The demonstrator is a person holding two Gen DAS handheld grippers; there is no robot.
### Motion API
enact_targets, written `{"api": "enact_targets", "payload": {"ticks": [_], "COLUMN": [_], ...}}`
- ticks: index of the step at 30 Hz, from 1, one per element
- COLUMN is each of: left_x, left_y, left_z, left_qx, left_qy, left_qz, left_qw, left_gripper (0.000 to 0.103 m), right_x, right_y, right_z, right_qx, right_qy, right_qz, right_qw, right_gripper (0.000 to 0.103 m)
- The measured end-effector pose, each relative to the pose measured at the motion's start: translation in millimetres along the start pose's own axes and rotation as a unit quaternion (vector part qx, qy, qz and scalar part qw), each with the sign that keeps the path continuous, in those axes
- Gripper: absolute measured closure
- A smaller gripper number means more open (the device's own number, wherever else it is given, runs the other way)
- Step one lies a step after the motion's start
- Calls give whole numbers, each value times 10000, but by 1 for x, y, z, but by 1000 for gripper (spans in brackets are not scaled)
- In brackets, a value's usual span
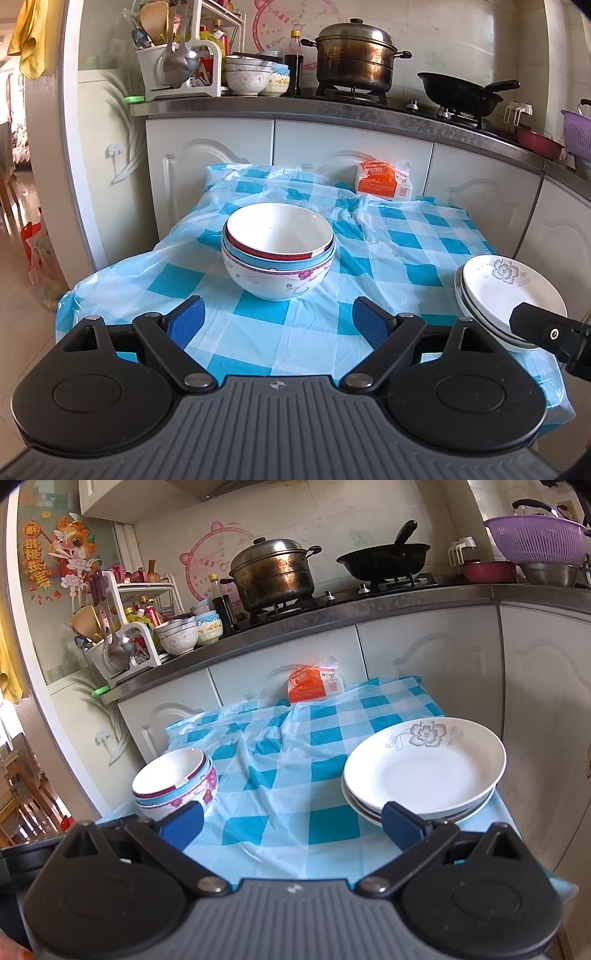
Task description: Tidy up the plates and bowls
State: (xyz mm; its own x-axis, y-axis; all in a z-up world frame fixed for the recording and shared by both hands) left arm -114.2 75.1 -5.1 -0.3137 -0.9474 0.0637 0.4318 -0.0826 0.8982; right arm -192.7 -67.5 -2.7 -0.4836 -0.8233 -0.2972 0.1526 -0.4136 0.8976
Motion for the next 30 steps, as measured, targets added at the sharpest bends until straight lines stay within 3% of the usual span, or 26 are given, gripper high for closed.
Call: {"api": "enact_targets", "payload": {"ticks": [30], "left_x": [3], "left_y": [-7], "left_z": [-17], "left_qx": [-106], "left_qy": [-130], "left_qz": [-16], "left_qw": [9999], "left_gripper": [0], "right_x": [3], "right_y": [-10], "right_z": [-12], "right_qx": [-179], "right_qy": [84], "right_qz": [-13], "right_qw": [9998], "right_gripper": [1]}}
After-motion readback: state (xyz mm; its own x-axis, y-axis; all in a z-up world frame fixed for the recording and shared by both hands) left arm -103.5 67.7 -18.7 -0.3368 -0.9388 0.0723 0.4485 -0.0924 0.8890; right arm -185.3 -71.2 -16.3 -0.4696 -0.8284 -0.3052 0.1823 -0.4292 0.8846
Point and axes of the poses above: each gripper's, at about its wrist camera, not at the fingertips, and z roughly against the way its jaws point, x to its right, y to its top, the point moved 9 cm from there along -z, roughly the way its jaws point
